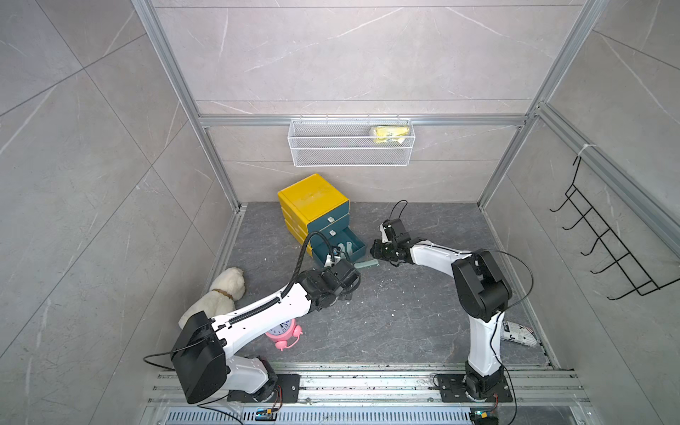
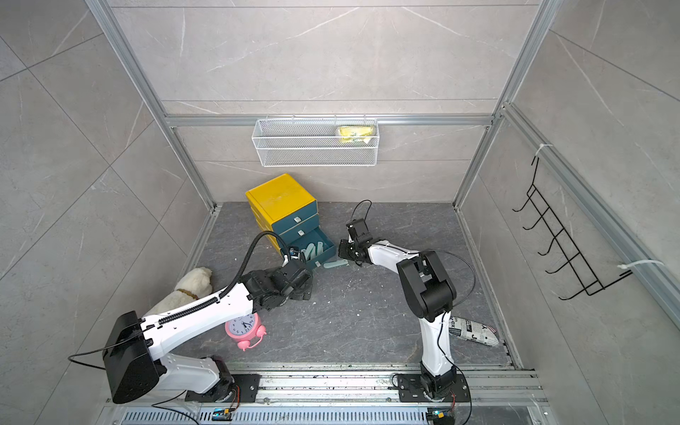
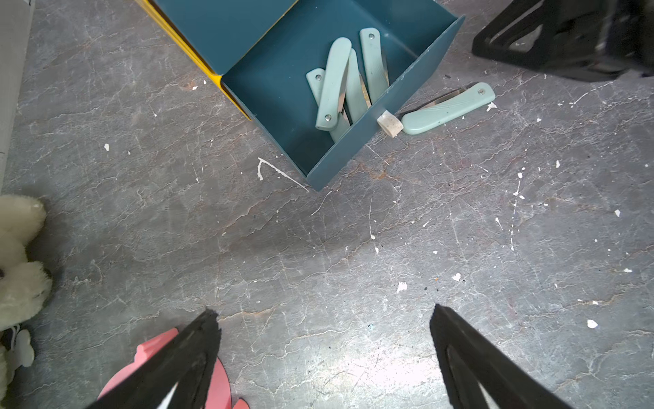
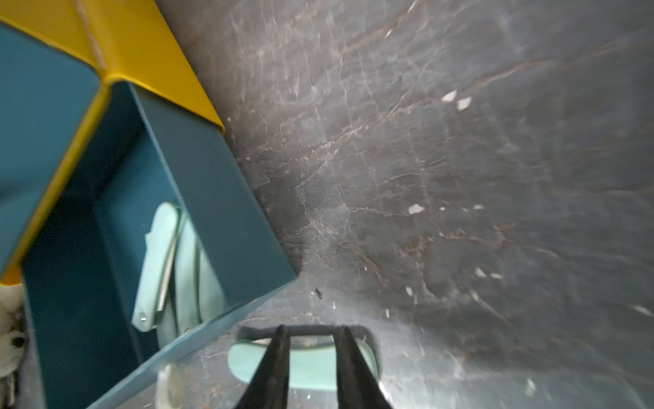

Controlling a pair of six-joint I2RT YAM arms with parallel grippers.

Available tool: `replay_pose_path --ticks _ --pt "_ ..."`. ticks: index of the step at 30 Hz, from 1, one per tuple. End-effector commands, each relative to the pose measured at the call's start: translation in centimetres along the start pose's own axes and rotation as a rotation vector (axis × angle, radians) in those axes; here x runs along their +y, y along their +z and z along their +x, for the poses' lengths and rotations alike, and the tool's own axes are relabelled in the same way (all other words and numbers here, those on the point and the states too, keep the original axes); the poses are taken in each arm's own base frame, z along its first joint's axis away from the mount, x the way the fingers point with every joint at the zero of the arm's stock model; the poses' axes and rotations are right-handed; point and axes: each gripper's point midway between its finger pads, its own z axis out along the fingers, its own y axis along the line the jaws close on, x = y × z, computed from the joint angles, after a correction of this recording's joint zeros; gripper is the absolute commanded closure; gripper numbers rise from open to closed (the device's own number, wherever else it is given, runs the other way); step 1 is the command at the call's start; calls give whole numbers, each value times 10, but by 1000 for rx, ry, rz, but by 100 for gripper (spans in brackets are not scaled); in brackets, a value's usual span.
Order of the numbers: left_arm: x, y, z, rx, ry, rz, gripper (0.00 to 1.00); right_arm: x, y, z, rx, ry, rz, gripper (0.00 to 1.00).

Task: Place the fruit knives into the drawer by color
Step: Adjust the fruit knife at the center of the board.

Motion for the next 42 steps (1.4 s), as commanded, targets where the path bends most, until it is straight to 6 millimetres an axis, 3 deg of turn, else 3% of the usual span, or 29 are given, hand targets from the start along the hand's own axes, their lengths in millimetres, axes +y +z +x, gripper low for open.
replay_pose_path --ticks 1,5,11,16,21,24,27,29,42 --pt "5 -8 -6 -28 -42 1 3 -1 10 3 34 -5 4 78" --pt "5 -6 -4 -24 -35 -5 3 -3 19 14 82 -19 -1 79" --pt "4 -3 -3 -22 -33 -10 2 -13 23 46 161 -31 18 81" --pt "5 -3 -4 -28 -27 -12 2 -12 6 75 181 -64 4 81" --pt "4 -2 -4 -26 -24 -9 2 3 -17 97 189 -149 -7 80" --pt "4 0 -2 -22 -25 -10 2 8 -30 95 163 -173 -6 76" --pt "4 0 -1 -23 -25 -11 1 13 -38 86 135 -227 20 55" --pt "5 1 -1 -23 -24 -15 1 18 -37 86 152 -287 51 50" --pt "31 -10 1 -54 -150 6 1 34 -18 96 177 -513 222 47"
